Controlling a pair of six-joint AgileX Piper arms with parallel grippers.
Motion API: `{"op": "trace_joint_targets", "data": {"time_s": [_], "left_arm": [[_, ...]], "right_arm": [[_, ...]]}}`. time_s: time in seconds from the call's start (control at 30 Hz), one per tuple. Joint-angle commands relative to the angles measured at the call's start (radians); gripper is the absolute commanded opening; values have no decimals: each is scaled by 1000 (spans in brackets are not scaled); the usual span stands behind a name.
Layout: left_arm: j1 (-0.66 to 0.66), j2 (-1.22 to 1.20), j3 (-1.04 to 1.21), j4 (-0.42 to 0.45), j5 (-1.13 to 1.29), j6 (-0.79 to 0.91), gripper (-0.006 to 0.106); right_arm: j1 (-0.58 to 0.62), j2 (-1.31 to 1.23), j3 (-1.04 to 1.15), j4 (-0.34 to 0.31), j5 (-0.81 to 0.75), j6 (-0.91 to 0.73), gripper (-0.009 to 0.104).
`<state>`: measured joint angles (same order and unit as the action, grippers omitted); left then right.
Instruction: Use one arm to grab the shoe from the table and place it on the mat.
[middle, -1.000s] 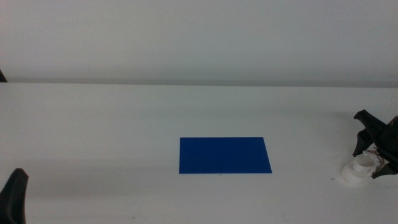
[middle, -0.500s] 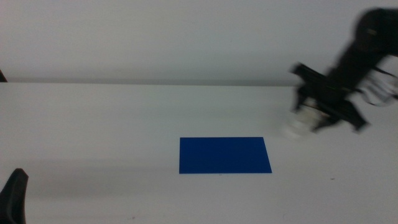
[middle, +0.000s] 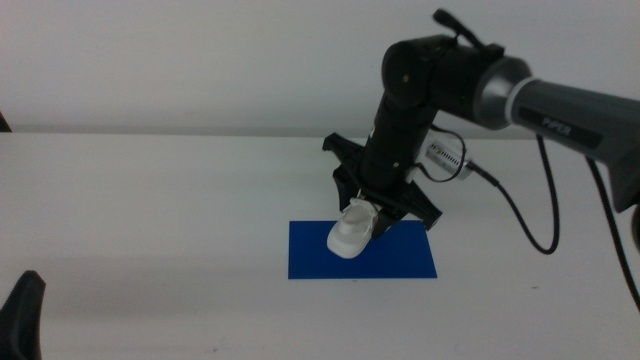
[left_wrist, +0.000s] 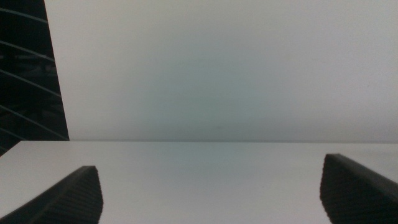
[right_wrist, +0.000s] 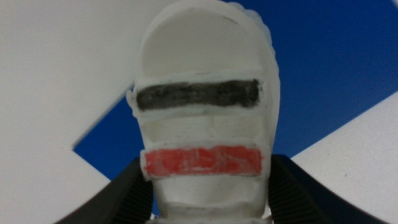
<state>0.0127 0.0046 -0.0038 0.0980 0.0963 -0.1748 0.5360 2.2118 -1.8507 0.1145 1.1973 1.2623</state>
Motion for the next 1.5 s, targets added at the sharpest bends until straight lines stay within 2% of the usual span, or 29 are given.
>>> {"op": "trace_joint_targets", "data": {"time_s": [0.0, 0.17, 0.3, 0.37, 0.4, 0.47, 0.53, 0.67, 0.97, 1.07, 1.13, 1.43, 1.47], "left_arm": [[-4, -41, 43, 0, -16, -6, 94], [-4, -41, 43, 0, -16, -6, 94], [-4, -41, 43, 0, -16, -6, 94], [-4, -41, 43, 0, -16, -6, 94], [-4, -41, 43, 0, -16, -6, 94], [-4, -41, 43, 0, -16, -6, 94], [-4, -41, 43, 0, -16, -6, 94], [-4, -41, 43, 0, -16, -6, 94], [-4, -41, 43, 0, -16, -6, 94], [-4, -41, 43, 0, -16, -6, 94], [-4, -41, 43, 0, -16, -6, 94], [-4, -41, 43, 0, -16, -6, 94], [-4, -41, 43, 0, -16, -6, 94]], "right_arm": [[1, 6, -13, -1, 15, -3, -2], [1, 9, -9, -6, 11, -59, -2], [1, 9, -9, -10, 12, -291, -2], [1, 9, -9, -12, 3, -345, -2], [1, 9, -9, -9, 2, -366, -2], [1, 9, -9, 44, 22, -388, -2], [1, 9, -9, 53, 50, -498, -2], [1, 9, -9, 37, 34, -843, -2], [1, 9, -9, 49, 37, -1828, -2], [1, 9, -9, 64, 37, -2061, -2], [1, 9, -9, 74, 37, -2109, -2], [1, 9, -9, 76, 92, -2121, -2], [1, 31, -9, 39, 90, -2119, -2]]}}
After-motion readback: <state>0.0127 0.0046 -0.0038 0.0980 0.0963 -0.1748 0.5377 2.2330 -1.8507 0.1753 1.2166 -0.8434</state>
